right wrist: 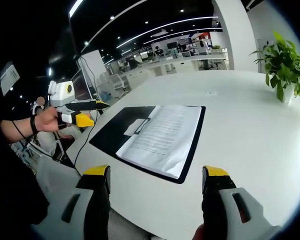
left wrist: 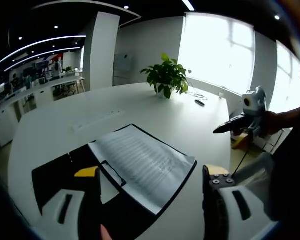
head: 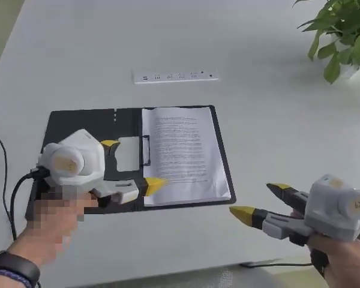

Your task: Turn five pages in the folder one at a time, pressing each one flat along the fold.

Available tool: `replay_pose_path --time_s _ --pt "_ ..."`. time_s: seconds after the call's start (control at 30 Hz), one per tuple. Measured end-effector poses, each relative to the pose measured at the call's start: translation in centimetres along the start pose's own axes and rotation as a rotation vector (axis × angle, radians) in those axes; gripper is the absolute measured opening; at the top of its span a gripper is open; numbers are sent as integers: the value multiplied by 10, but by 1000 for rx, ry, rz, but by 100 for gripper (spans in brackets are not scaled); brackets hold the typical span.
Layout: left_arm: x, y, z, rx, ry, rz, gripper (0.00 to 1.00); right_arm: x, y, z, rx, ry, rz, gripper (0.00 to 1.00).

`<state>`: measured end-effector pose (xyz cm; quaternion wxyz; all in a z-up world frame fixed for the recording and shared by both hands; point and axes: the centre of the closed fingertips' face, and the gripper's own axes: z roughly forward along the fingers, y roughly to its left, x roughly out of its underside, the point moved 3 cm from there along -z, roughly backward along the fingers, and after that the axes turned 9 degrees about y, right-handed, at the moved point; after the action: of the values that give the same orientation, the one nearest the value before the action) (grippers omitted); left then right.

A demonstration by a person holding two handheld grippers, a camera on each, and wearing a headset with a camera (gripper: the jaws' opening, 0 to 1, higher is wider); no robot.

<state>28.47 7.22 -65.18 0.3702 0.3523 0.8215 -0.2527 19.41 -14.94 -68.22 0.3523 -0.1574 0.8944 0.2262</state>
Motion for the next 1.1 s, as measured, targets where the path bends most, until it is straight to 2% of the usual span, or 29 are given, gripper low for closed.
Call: replay_pose_path --time_s 0.17,0.27,0.33,0.4,0.5,0.57,0.7,0.87,1.1 --pt "-11 -12 26 39 4 20 83 -1 -1 0 -1 0 0 74" --pt "-17 -23 44 59 17 64 82 -2 -2 1 -4 -2 2 74" --pt "-18 -29 54 79 28 83 83 -2 -2 2 -6 1 3 74" --pt "-16 -29 67 88 42 101 82 -2 -2 3 -8 2 2 74" --pt "-16 -35 88 101 71 131 82 -3 -2 5 -10 2 7 74" --pt "-16 -39 101 107 74 134 81 -2 -3 7 -11 3 9 73" --pt "-12 -46 126 116 93 123 81 -1 -4 8 -11 3 17 73" --pt "-1 -51 150 109 124 124 81 1 -6 9 -11 6 29 73" --pt "18 -52 171 72 179 145 80 3 -12 6 -5 7 45 73"
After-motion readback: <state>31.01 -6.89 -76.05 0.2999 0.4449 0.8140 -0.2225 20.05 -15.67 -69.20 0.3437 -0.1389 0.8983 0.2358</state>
